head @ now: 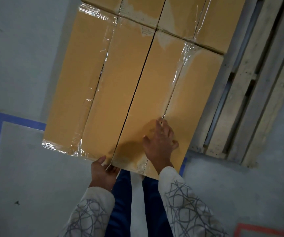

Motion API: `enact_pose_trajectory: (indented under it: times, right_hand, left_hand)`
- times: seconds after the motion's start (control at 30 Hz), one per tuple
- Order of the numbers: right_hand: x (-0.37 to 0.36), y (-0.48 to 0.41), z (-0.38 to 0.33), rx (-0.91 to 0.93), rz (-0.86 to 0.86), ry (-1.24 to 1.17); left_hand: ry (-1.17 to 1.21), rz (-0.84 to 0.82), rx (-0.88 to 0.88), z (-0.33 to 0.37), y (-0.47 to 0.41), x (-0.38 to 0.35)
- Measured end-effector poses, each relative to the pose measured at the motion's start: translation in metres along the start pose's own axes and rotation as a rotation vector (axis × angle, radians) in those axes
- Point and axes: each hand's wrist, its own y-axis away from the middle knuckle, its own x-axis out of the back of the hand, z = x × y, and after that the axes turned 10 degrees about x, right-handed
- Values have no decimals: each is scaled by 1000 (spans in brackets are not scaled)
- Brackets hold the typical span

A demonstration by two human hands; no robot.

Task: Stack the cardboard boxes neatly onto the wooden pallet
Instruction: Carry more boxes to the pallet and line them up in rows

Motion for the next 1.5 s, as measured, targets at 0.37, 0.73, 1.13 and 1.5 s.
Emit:
enact_pose_trajectory:
  times: [0.37, 0.73, 1.13, 1.5]
  right_hand:
    - [4, 7, 42, -290, 56, -102]
    - [0, 14, 39, -289, 37, -130]
    - [-1, 19, 37, -248, -1, -50]
    - [-11, 36, 30, -188, -14, -47]
  left_hand:
    - [211, -94, 44, 9, -6, 21]
    - [123, -101, 78, 18, -2, -1]
    - [3, -22, -6, 6, 28, 3]
    - [120, -117, 35, 14, 13, 16]
